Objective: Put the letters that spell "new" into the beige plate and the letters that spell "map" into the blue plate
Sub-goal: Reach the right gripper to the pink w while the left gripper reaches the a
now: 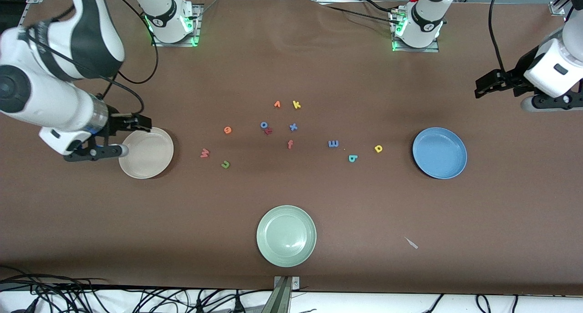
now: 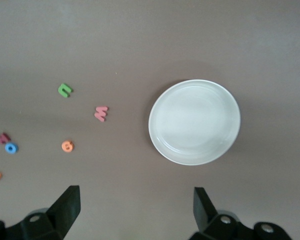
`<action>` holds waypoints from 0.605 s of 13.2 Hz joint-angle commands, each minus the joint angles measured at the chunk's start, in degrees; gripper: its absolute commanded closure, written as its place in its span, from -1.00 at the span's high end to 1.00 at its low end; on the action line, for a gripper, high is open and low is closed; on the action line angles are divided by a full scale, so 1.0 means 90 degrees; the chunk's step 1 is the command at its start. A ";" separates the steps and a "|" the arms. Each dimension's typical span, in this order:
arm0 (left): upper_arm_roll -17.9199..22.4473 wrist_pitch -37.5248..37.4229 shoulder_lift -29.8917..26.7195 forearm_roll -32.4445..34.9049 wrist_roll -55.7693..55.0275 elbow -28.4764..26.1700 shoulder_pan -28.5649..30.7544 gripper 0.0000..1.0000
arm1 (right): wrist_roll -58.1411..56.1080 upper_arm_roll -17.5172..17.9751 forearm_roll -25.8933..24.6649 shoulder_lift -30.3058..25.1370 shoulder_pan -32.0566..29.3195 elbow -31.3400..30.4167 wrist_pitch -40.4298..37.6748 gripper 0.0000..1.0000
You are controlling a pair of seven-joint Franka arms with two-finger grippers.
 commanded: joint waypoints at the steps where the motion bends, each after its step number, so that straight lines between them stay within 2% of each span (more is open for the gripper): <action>1: -0.0046 -0.0002 0.0145 -0.0141 0.0062 -0.0062 -0.0280 1.00 | 0.0482 -0.0022 0.0081 0.0041 0.0198 -0.0210 0.0308 1.00; 2: -0.0046 0.0143 0.0185 -0.0142 0.0062 -0.0170 -0.0348 1.00 | 0.0628 -0.0022 0.0081 0.0061 0.0227 -0.0356 0.0551 1.00; 5: -0.0046 0.1595 0.0185 -0.0142 0.0062 -0.1202 -0.0680 1.00 | 0.1029 -0.0012 0.0168 0.0071 0.0296 -0.0961 0.1390 1.00; 8: -0.0046 0.2661 0.0243 -0.0142 0.0033 -0.1917 -0.0924 1.00 | 0.1390 -0.0012 0.0198 0.0216 0.0423 -0.1577 0.2376 1.00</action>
